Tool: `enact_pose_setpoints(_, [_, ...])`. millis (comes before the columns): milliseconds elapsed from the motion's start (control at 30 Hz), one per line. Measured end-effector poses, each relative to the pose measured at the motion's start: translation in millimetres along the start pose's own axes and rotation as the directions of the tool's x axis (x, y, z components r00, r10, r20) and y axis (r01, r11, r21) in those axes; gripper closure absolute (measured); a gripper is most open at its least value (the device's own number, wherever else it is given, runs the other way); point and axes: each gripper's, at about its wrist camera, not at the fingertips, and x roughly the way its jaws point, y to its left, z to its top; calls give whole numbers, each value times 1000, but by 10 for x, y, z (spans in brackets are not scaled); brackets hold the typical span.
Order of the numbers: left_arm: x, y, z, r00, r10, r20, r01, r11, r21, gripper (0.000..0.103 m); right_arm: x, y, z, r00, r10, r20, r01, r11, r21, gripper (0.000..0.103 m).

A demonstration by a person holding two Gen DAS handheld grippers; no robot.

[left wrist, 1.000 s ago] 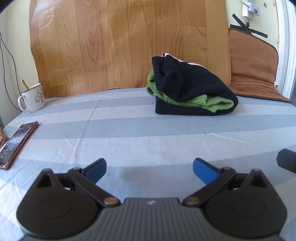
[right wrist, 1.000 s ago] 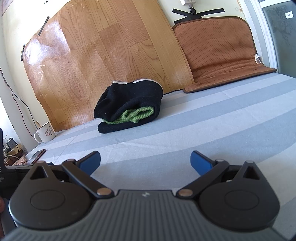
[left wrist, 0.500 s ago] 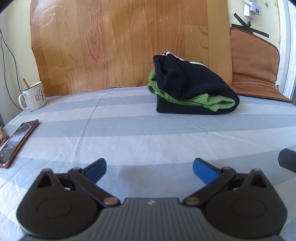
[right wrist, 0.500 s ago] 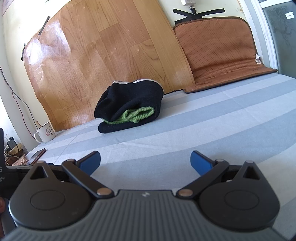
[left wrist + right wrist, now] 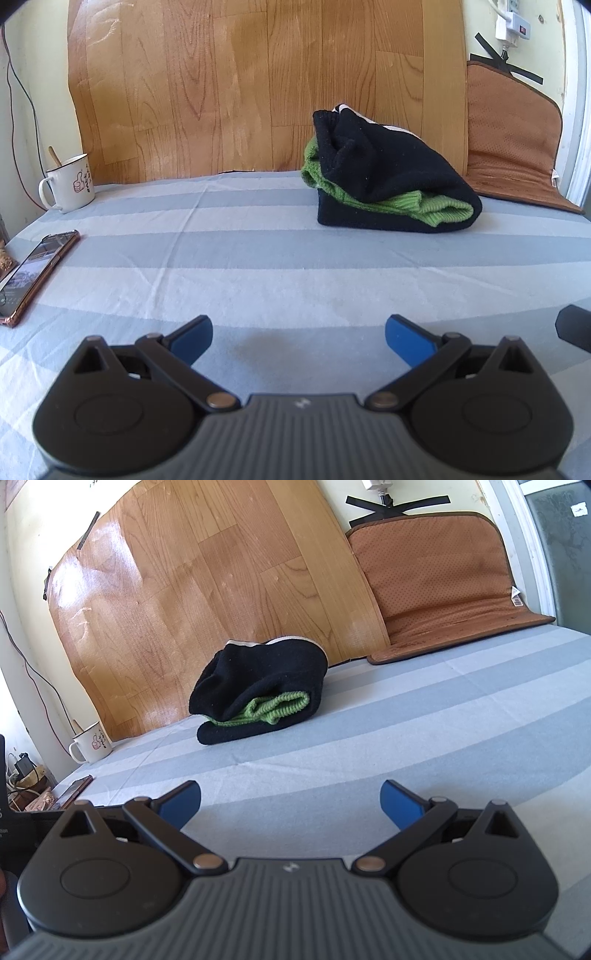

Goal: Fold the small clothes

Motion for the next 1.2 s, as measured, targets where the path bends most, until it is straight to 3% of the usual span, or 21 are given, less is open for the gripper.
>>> enact_pose_setpoints(333, [23, 28, 12, 1000, 1, -14, -1, 1000, -20, 0, 1, -2, 0, 1000, 0, 1, 0, 1000, 0, 0])
enact_pose_setpoints(700, [26, 24, 17, 998, 68, -8, -68, 997, -25, 0, -10, 27, 7, 1000, 4, 11, -3, 1000, -8, 0])
enact_pose_setpoints(1200, [29, -9, 16, 998, 54, -14, -54, 999, 2, 0, -14, 25, 4, 1000, 6, 19, -6, 1000, -13, 0])
